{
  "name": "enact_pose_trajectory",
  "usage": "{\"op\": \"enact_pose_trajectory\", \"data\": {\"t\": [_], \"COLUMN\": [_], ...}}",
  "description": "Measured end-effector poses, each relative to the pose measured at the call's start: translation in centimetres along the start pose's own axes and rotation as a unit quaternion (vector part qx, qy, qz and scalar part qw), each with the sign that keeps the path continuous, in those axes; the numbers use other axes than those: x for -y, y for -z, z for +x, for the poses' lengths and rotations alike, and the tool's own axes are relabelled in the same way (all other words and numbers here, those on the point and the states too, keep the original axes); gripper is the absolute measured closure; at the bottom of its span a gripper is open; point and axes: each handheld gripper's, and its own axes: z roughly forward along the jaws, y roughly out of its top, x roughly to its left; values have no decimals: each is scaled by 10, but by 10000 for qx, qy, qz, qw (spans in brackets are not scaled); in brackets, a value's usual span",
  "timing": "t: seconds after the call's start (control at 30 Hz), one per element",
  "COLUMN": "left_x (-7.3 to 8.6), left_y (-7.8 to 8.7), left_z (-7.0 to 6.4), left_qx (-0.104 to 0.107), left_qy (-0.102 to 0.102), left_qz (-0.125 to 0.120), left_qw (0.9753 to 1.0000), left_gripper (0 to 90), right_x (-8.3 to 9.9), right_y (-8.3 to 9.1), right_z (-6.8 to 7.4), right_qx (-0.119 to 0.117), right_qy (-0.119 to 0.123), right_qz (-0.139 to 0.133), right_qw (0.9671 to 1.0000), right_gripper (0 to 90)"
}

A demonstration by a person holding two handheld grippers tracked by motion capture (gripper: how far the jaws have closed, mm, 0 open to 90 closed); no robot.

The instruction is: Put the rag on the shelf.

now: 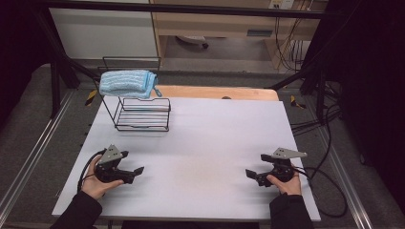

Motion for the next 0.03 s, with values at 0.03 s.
{"op": "enact_pose_trajectory", "data": {"t": [0.03], "left_x": [0], "left_y": [0], "left_z": [0], "left_qx": [-1], "left_qy": [4], "left_qz": [1], "left_qw": [10000], "left_gripper": [93], "right_x": [0], "right_y": [0], "right_z": [0], "right_qx": [1], "right_qy": [-6], "right_qz": [4], "right_qw": [10000], "right_gripper": [6]}}
